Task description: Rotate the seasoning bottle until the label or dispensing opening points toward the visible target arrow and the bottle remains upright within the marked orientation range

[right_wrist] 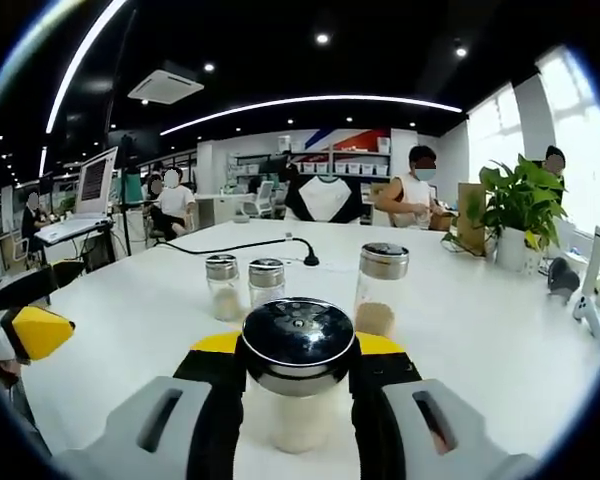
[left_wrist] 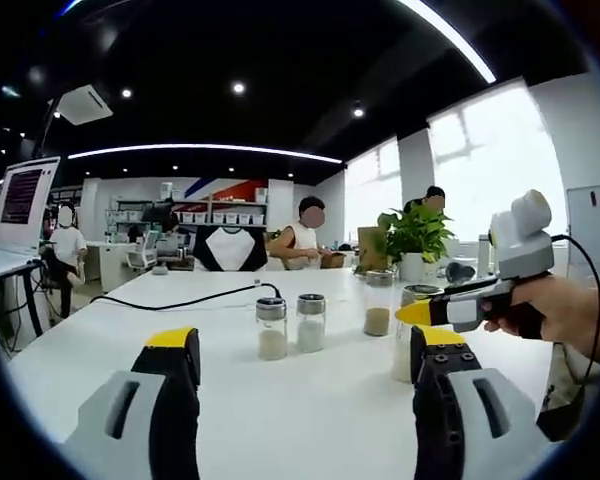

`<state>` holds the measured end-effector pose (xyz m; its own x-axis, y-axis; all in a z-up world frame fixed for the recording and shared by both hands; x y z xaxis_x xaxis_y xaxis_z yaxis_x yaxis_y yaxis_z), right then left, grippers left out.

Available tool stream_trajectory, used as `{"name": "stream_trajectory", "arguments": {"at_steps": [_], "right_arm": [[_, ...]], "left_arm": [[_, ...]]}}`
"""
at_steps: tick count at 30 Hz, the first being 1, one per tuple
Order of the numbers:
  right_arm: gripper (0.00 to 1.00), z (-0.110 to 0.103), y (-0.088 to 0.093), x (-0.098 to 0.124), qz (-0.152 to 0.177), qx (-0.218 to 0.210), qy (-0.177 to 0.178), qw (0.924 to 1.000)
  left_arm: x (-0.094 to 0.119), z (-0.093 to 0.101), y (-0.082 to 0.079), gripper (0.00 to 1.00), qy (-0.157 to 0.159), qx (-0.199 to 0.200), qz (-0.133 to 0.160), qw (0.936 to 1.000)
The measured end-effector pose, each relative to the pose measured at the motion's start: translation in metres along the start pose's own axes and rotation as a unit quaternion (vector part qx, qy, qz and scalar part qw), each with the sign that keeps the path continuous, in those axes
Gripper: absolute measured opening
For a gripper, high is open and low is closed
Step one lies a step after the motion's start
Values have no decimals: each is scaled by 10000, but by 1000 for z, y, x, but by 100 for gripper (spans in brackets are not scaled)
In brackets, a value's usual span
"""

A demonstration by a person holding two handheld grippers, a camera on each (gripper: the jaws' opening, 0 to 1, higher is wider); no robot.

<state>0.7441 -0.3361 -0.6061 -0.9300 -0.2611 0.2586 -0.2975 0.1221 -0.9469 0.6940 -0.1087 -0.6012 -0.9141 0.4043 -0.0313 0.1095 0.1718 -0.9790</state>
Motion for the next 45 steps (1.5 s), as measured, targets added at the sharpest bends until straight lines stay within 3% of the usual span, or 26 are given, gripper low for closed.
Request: {"name": "stream_trajectory", "arguments": {"at_steps": [2, 24, 45], "right_arm": [[39, 0, -1, 0, -2, 0, -11, 10000], [39, 7, -5, 0, -38, 35, -175, 9998], [39, 18, -7, -1, -151, 183, -826, 9963]], "left_arm": [[0, 0, -1, 100, -46, -39, 26, 10000], [4, -5, 2, 100, -65, 82, 30, 9999], [4, -3, 2, 99, -14, 213, 3, 9998]]}}
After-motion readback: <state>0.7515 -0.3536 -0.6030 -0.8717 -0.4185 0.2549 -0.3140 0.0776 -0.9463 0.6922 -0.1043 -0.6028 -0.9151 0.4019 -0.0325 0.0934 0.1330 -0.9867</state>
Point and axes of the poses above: the point that each gripper's makers call its tool centre point, and the gripper's own axes: x roughly backward along the fingers, z roughly to its right, y roughly out of its underside, the point moved 10 cm from there along x, roughly backward along the fingers, and after that the axes turned 13 degrees about -x, right-handed, at the moved point
